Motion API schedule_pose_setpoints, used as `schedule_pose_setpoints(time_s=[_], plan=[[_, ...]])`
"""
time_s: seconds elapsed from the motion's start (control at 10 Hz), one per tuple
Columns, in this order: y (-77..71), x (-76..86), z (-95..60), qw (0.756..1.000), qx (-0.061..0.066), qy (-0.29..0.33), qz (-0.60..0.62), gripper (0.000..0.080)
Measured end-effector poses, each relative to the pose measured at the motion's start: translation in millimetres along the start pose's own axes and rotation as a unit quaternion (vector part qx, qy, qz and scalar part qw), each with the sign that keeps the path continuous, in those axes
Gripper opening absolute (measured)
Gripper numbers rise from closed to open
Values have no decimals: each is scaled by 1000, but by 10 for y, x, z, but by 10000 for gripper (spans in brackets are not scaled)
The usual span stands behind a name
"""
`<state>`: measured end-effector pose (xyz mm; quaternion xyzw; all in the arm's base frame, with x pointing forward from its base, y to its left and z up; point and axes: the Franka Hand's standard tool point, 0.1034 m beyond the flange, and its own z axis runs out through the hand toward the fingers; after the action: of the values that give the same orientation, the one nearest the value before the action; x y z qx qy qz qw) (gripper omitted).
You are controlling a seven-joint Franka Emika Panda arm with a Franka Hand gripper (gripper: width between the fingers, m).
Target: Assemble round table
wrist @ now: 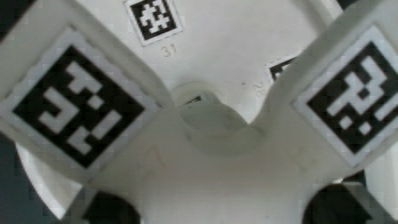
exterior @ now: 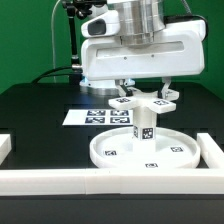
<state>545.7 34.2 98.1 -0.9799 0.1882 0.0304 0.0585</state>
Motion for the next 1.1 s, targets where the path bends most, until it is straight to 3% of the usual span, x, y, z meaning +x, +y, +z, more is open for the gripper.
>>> schedule_pose_setpoints(time_s=[0.1, 0.3, 0.7, 0.9, 1.1], plan=[[-4, 2, -1, 999, 1, 1, 39, 449], [-11, 17, 0, 984, 22, 14, 177, 450], [-43, 37, -1, 926, 41, 21, 375, 450], [-42, 37, -1, 893, 44, 17, 447, 450], [-46, 35, 2, 882, 45, 15, 468, 450]])
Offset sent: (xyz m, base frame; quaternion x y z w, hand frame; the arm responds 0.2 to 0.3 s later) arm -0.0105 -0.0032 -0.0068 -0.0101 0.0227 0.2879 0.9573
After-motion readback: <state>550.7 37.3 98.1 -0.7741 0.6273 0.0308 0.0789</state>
